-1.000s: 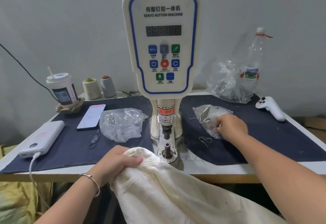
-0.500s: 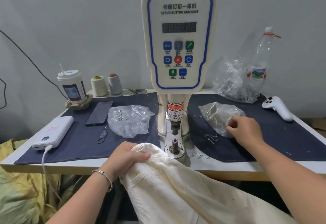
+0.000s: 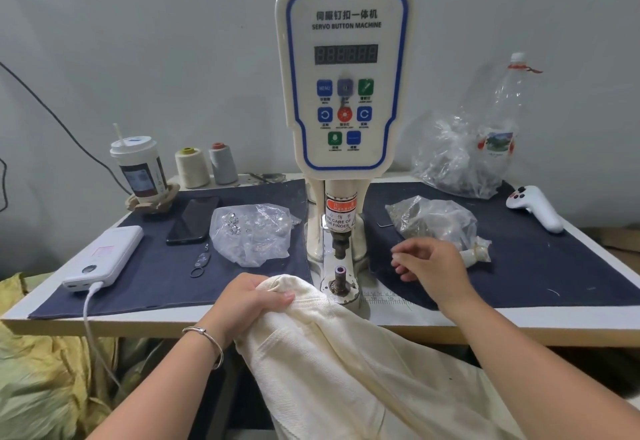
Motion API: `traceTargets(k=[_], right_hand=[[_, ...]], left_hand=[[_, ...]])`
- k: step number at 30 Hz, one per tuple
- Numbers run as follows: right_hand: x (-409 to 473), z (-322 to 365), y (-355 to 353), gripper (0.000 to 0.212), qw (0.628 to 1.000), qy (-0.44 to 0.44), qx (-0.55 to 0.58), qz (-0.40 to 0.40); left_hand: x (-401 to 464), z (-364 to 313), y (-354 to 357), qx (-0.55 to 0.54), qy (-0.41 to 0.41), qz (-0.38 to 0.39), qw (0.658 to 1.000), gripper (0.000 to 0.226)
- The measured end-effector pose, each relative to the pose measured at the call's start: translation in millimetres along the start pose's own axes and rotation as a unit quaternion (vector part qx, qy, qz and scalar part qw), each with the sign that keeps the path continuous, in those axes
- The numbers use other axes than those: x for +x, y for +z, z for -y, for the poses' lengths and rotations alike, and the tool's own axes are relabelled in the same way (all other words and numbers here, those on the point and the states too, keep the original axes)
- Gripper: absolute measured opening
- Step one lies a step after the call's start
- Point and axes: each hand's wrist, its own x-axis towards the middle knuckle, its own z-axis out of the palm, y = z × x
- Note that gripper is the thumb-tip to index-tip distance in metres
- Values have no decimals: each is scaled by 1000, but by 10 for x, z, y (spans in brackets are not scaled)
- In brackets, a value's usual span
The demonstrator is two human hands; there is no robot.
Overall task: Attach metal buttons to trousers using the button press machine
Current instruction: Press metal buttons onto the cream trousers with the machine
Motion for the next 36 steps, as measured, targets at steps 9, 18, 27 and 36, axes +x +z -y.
traceTargets(k=[9, 18, 27, 36], right_hand=[[-61, 177, 252, 21, 989, 89, 112, 28], [-180, 307, 391, 16, 984, 94, 130, 76], [-198, 453, 499, 16, 980, 100, 143, 95], [-204, 438, 511, 14, 959, 140, 215, 122]], left_hand=[[10, 1, 5, 4, 4, -8, 1000, 49], [15, 14, 10, 8, 4, -11, 1000, 28], [25, 33, 6, 1, 7, -15, 1000, 51], [28, 30, 15, 7, 3, -15, 1000, 37]])
